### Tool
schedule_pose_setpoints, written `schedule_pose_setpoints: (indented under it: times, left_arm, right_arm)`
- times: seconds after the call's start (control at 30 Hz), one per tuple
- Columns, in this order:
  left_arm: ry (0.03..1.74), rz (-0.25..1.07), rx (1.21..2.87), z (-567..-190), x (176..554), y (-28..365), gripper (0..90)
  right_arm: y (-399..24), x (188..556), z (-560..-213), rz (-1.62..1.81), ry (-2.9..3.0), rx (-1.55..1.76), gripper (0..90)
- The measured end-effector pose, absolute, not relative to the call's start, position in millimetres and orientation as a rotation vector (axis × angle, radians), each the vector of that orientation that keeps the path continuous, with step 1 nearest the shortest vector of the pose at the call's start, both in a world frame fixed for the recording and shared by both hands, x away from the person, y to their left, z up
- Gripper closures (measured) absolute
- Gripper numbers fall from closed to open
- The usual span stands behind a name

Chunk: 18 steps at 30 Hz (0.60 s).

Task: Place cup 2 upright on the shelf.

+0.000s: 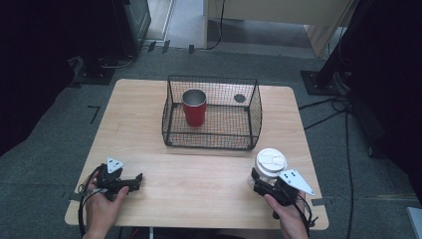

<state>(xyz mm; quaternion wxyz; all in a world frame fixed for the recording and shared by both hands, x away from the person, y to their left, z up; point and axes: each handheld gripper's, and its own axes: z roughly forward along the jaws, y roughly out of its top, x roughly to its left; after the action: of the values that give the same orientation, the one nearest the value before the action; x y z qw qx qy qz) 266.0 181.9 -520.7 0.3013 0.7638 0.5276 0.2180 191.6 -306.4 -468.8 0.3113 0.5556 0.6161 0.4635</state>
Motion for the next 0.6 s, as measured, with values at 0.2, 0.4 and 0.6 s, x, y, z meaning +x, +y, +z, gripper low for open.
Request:
schedule_pose_setpoints:
  times: [0.2,0.4,0.6]
  left_arm:
    - [1.399,0.578,2.027,-520.7,266.0,181.9,0.0]
    - [1.400,0.578,2.026,-520.7,266.0,181.9,0.0]
    - [1.399,0.578,2.026,-520.7,266.0,181.9,0.0]
  right_arm:
    - [-305.9,194.8,-468.9,1.228,1.631,1.480,13.3]
    - [-301.0,194.9,-469.1,1.173,1.608,1.430,16.1]
    - [-296.8,193.5,-467.0,1.190,1.597,1.414,16.7]
